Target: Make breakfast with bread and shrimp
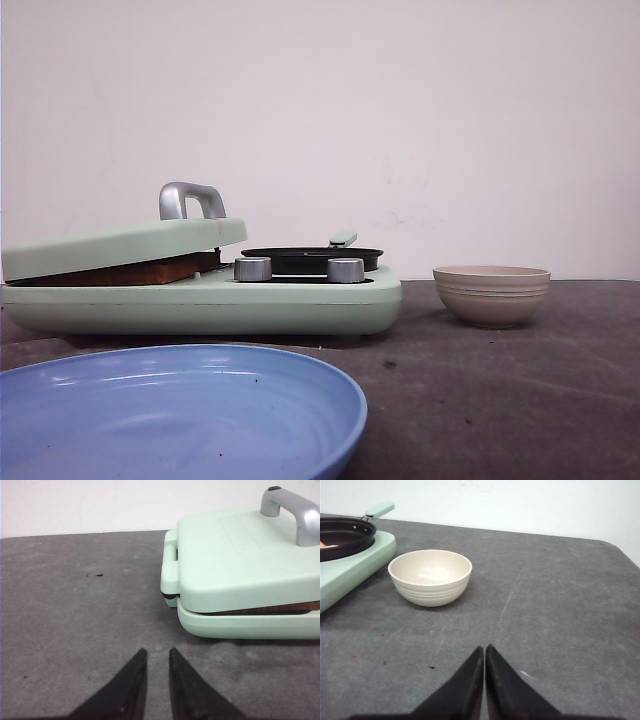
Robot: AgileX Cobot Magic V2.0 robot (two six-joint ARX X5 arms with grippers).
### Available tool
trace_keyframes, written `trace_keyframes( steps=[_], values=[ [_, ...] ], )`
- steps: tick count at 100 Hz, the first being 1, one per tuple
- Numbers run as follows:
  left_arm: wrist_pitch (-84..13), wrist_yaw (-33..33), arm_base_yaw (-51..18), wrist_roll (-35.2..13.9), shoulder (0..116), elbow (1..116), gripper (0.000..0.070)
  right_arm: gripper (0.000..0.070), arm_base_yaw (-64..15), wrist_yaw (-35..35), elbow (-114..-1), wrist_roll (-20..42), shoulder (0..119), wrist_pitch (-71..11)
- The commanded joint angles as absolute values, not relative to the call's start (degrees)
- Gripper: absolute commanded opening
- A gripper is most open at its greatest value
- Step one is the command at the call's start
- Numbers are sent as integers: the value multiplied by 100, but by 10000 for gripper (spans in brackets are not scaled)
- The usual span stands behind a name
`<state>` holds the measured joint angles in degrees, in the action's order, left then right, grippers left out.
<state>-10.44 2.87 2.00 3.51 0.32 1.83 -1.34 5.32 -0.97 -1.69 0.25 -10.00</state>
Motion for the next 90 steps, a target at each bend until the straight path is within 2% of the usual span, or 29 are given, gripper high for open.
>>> trace_keyframes(
  steps=[1,90],
  values=[
    [-1070,298,196,381,27,82,0,0,-143,508,-64,-215,21,-1048],
    [-1070,298,196,381,27,82,0,0,-134,556,-64,-233,21,-856]
  ],
)
